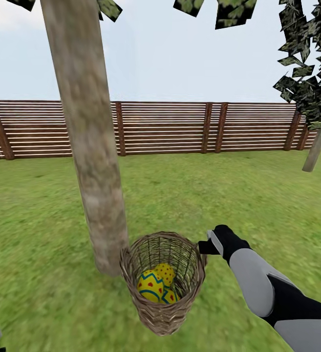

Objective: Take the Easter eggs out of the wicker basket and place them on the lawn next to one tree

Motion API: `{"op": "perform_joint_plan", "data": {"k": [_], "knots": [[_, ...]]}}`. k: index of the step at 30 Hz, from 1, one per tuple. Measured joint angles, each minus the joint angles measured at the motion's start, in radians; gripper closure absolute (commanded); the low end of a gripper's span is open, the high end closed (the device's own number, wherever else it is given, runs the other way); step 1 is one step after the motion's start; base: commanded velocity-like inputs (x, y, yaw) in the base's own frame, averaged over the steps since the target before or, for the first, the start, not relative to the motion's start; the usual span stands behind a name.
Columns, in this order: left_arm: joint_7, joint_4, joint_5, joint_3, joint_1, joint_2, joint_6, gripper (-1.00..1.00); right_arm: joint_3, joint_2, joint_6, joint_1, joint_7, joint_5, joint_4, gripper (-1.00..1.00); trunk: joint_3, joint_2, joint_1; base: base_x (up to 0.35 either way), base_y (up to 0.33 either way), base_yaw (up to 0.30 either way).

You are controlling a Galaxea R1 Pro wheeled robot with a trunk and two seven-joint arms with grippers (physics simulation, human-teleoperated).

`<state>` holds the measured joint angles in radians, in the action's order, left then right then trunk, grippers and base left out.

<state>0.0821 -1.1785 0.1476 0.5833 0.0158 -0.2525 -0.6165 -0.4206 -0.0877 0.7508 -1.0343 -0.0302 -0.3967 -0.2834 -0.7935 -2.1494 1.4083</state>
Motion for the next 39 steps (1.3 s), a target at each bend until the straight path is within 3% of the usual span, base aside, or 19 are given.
{"op": "perform_joint_plan", "data": {"k": [2, 5, 8, 39], "knots": [[0.003, -0.043, -0.001, 0.009, 0.001, -0.002, -0.017, -1.0, 0.001, 0.0, 0.0, 0.0, 0.0, -0.003, 0.0, 1.0, 0.0, 0.0, 0.0, 0.0, 0.0, 0.0], [0.007, -0.121, -0.001, 0.056, 0.002, -0.003, -0.05, -1.0, 0.0, 0.0, 0.0, 0.0, 0.0, 0.0, 0.0, 1.0, -0.003, -0.007, 0.004, 0.0, 0.0, 0.0], [0.008, -0.139, -0.001, 0.069, 0.002, -0.002, -0.055, -1.0, 0.0, 0.0, 0.0, 0.0, 0.0, -0.002, 0.0, 1.0, -0.012, -0.028, 0.015, 0.0, 0.0, 0.0], [0.008, -0.143, -0.002, 0.072, 0.002, -0.002, -0.056, -1.0, 0.0, 0.0, 0.0, 0.0, 0.0, -0.003, 0.0, 1.0, -0.11, -0.245, 0.134, 0.0, 0.0, 0.0]]}}
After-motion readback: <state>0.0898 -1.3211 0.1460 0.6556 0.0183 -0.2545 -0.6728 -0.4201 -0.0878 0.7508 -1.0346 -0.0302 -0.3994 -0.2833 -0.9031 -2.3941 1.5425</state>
